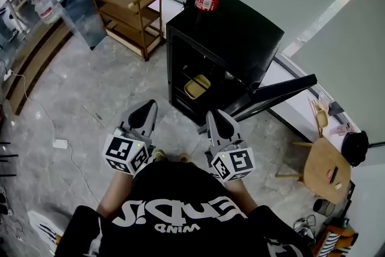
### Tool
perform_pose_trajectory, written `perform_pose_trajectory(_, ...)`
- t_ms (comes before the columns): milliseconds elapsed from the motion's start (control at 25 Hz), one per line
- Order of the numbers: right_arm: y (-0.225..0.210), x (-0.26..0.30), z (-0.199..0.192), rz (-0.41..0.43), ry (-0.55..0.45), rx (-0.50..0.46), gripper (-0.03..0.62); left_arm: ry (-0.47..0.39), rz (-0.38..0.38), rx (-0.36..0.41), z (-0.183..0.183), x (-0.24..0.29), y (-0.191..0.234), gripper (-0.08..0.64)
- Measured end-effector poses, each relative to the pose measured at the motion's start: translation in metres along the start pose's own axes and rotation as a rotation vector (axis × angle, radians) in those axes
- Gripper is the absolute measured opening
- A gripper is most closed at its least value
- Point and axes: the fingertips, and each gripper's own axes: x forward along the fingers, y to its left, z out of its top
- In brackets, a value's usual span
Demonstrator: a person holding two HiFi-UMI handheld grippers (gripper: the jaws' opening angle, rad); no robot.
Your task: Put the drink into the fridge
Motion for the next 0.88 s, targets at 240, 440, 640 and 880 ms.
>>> perform_pose_trajectory(240,0.008,0.02,0.01,0.025,-0.025,-0.005,0.133,0.004,-0.031,-0.002,0.0,0.013,0.015,0.008)
perform_pose_trajectory(440,0.011,0.039,0.004,0.022,0.031,0.024,0.314,0.013,-0.05,-0.004,-0.003,0.021,0.024,0.008)
perform_pose_trajectory(640,0.011,0.07,0.04,0.036,-0.039,-0.011,0.318,0.019,-0.066,0.001,-0.005,0.025,0.03,0.008)
perform_pose_trajectory(880,-0.014,0.118,0.073,0.007,-0.071,-0.026,0.318,0.024,-0.083,-0.005,-0.007,0.029,0.034,0.008)
